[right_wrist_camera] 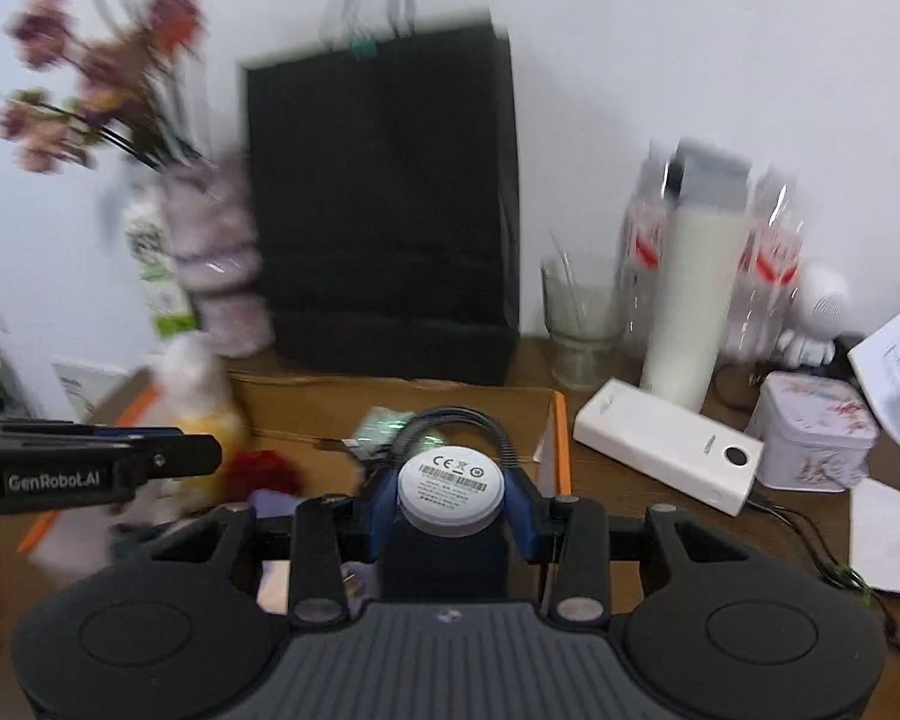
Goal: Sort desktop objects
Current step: 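Carry both white caps into the orange box and open both tools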
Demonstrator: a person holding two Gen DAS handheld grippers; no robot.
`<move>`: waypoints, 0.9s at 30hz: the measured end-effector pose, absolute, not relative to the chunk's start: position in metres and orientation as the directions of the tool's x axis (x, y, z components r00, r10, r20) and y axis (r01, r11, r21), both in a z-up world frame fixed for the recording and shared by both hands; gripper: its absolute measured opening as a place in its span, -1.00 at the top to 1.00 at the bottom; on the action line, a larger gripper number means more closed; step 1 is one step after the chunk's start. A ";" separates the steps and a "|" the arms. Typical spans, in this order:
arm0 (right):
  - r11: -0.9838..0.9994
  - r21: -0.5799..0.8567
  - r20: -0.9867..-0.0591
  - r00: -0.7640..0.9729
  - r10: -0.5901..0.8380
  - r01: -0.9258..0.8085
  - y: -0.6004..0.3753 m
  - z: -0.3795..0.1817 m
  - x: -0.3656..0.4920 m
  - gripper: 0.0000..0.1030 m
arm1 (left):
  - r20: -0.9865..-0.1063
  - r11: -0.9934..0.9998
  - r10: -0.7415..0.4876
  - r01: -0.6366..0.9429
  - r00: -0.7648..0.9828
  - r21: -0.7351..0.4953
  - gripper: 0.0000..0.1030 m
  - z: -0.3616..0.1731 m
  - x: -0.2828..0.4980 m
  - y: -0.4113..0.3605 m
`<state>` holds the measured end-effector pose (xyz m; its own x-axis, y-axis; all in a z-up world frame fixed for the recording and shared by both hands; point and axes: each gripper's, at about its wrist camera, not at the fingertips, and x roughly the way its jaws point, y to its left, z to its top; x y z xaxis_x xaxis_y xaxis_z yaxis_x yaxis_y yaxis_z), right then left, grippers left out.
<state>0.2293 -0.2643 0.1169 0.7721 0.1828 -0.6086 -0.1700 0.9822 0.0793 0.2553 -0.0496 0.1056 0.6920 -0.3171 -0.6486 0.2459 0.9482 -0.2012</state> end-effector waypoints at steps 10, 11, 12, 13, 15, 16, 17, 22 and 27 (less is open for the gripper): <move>0.991 0.045 -0.738 0.664 0.117 -0.125 -0.244 0.073 0.328 -0.03 | -0.747 0.960 -0.276 0.207 0.605 -0.188 -0.12 0.071 0.325 -0.059; 0.993 0.046 -0.730 0.675 0.107 -0.108 -0.247 0.073 0.327 -0.17 | -0.739 0.962 -0.270 0.198 0.617 -0.187 -0.30 0.073 0.324 -0.057; 0.993 0.059 -0.716 0.689 0.114 -0.103 -0.249 0.075 0.324 -0.22 | -0.736 0.963 -0.268 0.194 0.622 -0.187 -0.34 0.074 0.323 -0.055; 0.991 0.077 -0.703 0.699 0.131 -0.108 -0.251 0.078 0.321 -0.27 | -0.735 0.962 -0.271 0.196 0.622 -0.189 -0.35 0.076 0.322 -0.052; 0.990 0.083 -0.696 0.704 0.140 -0.114 -0.254 0.082 0.314 -0.28 | -0.724 0.964 -0.267 0.185 0.636 -0.192 -0.47 0.081 0.316 -0.047; 0.990 0.075 -0.692 0.709 0.136 -0.117 -0.254 0.085 0.310 -0.30 | -0.720 0.967 -0.253 0.174 0.646 -0.184 -0.57 0.084 0.314 -0.045; 0.990 0.061 -0.687 0.715 0.132 -0.124 -0.254 0.088 0.304 -0.37 | -0.715 0.971 -0.240 0.160 0.657 -0.179 -0.60 0.087 0.310 -0.043; 0.986 0.042 -0.667 0.730 0.147 -0.160 -0.254 0.101 0.262 -0.45 | -0.689 0.986 -0.156 0.068 0.708 -0.153 -0.89 0.097 0.266 -0.036; 0.973 0.045 -0.624 0.754 0.206 -0.228 -0.249 0.108 0.194 -0.54 | -0.623 0.987 -0.149 0.075 0.768 -0.143 -0.96 0.104 0.190 -0.033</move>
